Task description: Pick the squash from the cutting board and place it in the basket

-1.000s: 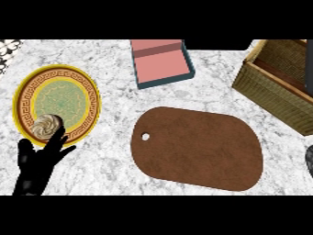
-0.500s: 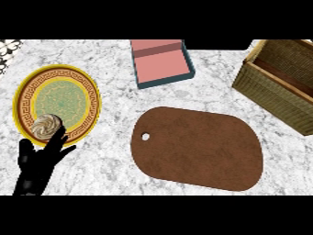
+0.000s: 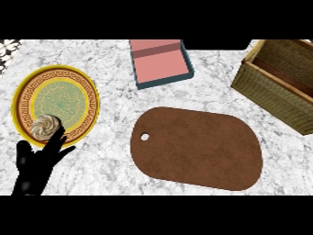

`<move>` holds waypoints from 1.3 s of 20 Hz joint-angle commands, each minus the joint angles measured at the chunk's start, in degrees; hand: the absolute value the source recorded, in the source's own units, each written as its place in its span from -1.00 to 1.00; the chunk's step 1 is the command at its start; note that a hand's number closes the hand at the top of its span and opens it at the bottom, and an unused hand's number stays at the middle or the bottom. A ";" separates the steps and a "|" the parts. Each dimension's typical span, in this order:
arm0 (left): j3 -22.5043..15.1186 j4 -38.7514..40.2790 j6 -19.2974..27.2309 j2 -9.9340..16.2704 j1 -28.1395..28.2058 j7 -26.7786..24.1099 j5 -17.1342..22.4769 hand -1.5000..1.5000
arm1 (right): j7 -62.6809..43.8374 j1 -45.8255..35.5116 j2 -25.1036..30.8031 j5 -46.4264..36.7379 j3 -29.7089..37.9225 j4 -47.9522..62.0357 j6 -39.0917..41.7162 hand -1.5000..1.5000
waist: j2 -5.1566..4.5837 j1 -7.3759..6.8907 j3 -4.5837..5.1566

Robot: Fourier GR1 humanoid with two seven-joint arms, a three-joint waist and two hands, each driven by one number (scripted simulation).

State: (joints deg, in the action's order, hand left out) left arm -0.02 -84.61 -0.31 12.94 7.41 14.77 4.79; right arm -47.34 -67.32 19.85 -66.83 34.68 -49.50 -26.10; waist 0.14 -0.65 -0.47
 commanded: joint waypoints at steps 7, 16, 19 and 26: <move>-0.56 2.12 -0.19 -0.88 2.21 0.37 -1.19 0.00 | -4.42 6.69 5.18 -4.79 -3.03 2.51 5.02 1.00 | -0.12 0.50 0.49; 1.91 6.16 -0.56 -0.84 -1.75 1.36 -0.48 0.00 | -2.36 13.64 5.07 -1.16 -7.16 -10.22 10.28 -1.00 | 0.04 1.25 0.52; -0.71 1.65 0.19 -2.38 3.00 -0.12 -2.57 0.00 | -2.15 14.51 7.09 0.39 -5.81 -12.58 7.96 -1.00 | 0.01 0.70 0.48; 1.04 4.25 -0.91 -1.74 1.65 -0.85 -1.91 0.00 | -10.82 19.27 7.00 0.94 -3.69 -26.83 10.57 -1.00 | 0.18 1.45 0.51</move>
State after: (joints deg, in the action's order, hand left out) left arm 1.77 -83.71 -0.57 11.92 7.96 13.86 3.39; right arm -53.48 -51.23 26.91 -66.14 30.12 -69.63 -16.75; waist 0.75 0.46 -0.54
